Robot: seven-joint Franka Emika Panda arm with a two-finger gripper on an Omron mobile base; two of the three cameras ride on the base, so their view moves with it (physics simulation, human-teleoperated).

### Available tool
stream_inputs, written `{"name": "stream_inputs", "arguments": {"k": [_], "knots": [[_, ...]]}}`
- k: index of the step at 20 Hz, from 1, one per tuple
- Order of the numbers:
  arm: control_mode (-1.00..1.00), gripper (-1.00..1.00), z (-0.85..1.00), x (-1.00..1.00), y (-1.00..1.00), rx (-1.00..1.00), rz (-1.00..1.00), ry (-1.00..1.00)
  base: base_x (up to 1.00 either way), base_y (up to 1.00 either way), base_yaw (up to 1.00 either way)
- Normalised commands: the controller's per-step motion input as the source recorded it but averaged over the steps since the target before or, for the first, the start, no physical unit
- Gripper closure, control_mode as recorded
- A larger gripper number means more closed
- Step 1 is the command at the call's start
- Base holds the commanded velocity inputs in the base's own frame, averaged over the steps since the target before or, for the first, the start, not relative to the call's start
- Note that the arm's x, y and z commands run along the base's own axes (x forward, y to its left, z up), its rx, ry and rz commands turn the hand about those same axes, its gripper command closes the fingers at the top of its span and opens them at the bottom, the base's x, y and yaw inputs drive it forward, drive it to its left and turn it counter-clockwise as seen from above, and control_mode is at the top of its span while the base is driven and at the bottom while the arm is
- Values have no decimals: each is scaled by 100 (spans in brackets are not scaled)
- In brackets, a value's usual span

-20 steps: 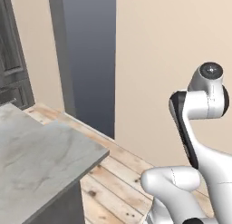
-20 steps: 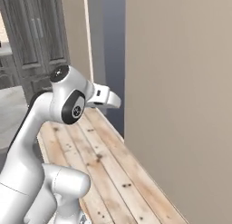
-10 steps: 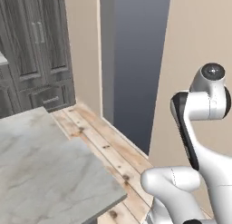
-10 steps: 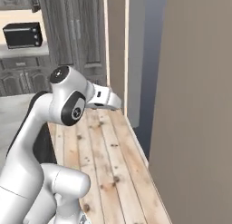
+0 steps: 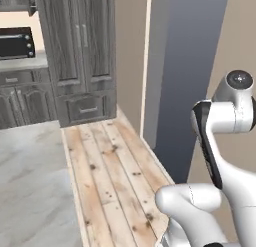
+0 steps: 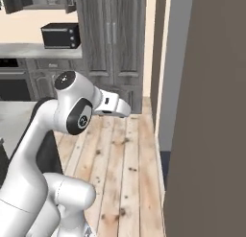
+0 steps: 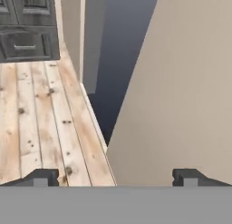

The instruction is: Retrieve the tupperware and aluminum foil from the cabinet and place them on the dining counter near the plate with lime and broccoli to prepare for storing leftovers.

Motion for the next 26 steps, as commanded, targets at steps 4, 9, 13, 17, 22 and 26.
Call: {"name": "stream_inputs", "arguments": {"k": [4, 9, 13, 17, 22, 26], "knots": [[100, -100, 0, 0, 0, 0, 0, 0, 100, -19, 49], [100, -100, 0, 0, 0, 0, 0, 0, 100, -2, 44], [100, -100, 0, 0, 0, 0, 0, 0, 100, -7, 42], [100, -100, 0, 0, 0, 0, 0, 0, 100, -25, 38], [100, -100, 0, 0, 0, 0, 0, 0, 100, -21, 35], [100, -100, 0, 0, 0, 0, 0, 0, 100, -12, 36]]}}
